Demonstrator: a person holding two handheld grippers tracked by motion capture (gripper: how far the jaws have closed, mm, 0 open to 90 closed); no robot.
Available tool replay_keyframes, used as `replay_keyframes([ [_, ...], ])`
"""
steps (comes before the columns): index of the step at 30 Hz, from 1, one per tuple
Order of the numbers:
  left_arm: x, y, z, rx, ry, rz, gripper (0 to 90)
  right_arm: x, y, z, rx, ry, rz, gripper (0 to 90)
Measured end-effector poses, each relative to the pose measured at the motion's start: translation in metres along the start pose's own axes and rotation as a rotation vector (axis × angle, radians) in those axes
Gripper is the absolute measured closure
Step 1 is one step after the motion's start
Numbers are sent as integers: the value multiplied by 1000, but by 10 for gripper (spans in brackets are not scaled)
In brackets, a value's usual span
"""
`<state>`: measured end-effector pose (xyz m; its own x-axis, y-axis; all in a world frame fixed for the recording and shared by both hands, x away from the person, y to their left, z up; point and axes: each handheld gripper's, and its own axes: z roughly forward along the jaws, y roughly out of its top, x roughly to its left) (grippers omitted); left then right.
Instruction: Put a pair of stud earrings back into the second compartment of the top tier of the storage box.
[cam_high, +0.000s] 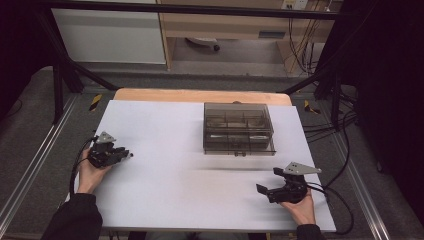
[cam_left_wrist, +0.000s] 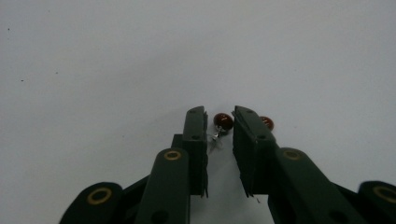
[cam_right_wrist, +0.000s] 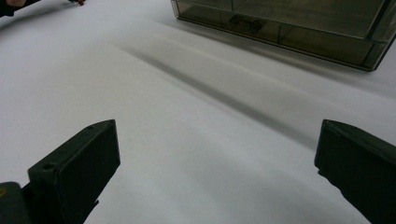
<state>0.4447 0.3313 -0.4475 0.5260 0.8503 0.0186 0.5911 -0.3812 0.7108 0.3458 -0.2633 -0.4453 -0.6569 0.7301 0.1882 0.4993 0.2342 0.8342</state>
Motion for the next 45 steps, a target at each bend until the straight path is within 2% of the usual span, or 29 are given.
replay_keyframes([
  [5, -1, 0, 1, 2, 5, -7, 799, 0, 0, 0, 0, 1, 1, 6],
  [9, -2, 1, 1, 6, 13, -10, 808, 0, 0, 0, 0, 1, 2, 6],
  [17, -1, 1, -1, 7, 14, -61, 818, 0, 0, 0, 1, 3, 2, 6],
  [29, -3, 4, -10, -18, 9, -97, 835, 0, 0, 0, 1, 4, 4, 6],
  [42, -14, 9, -23, -45, -7, -84, 837, 0, 0, 0, 2, 5, 4, 6],
  [45, -21, 10, -25, -45, -15, -75, 837, 0, 0, 0, 1, 5, 3, 6],
])
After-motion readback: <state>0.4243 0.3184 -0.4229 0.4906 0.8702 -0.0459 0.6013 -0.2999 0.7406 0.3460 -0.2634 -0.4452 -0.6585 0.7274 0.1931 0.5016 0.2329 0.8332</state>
